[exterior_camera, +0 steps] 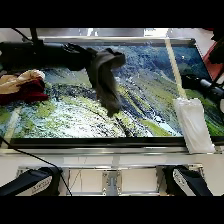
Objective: Fold the shirts.
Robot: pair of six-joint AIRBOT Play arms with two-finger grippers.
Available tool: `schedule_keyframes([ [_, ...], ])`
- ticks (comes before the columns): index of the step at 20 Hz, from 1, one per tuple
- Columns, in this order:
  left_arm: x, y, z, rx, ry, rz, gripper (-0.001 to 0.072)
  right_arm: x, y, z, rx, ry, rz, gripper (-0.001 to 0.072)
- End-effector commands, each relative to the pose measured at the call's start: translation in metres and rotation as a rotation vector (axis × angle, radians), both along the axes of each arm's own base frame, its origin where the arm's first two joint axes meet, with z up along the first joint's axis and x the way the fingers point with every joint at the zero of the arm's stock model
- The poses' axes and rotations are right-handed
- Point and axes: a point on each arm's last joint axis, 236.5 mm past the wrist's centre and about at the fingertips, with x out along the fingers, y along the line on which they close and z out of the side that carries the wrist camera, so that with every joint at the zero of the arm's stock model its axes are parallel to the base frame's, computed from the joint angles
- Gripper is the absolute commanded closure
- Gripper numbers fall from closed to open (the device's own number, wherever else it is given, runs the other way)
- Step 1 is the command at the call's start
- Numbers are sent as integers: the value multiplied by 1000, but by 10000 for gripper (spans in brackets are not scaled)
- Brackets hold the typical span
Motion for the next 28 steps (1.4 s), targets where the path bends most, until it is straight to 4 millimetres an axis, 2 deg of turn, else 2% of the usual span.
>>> schedule_keyframes([
  [1,0,26,-82,251,169,86,698,-14,-16,17,-27,-17,-38,198],
  [2,8,47,-118,349,227,158,698,-15,-11,14,-13,-2,-24,198],
  [3,16,76,-157,463,283,260,698,-17,-3,9,24,20,-4,198],
  [5,29,130,-219,621,356,473,697,-17,24,-10,130,76,57,197],
  [6,33,146,-241,660,362,545,696,-17,41,-30,160,127,107,197],
  [8,39,162,-273,676,365,634,667,-22,72,-85,184,260,184,197],
  [9,41,163,-279,664,366,657,400,-29,88,-120,196,351,220,196],
  [10,43,163,-278,657,360,666,-13,-39,102,-156,208,449,251,191],
  [12,47,164,-272,651,342,677,7,-47,116,-198,259,567,257,187],
  [14,46,166,-272,661,347,676,7,-55,124,-229,308,675,263,187],
  [16,44,167,-273,673,349,668,7,-71,128,-260,325,807,282,186],
  [17,44,166,-273,673,349,668,7,-79,131,-269,326,850,302,186],
  [20,43,167,-274,676,350,664,8,-84,132,-277,327,883,314,186],
  [24,43,166,-274,675,349,664,8,-57,126,-274,322,778,266,186],
  [28,43,166,-274,674,352,663,9,-58,143,-283,377,799,301,199],
])
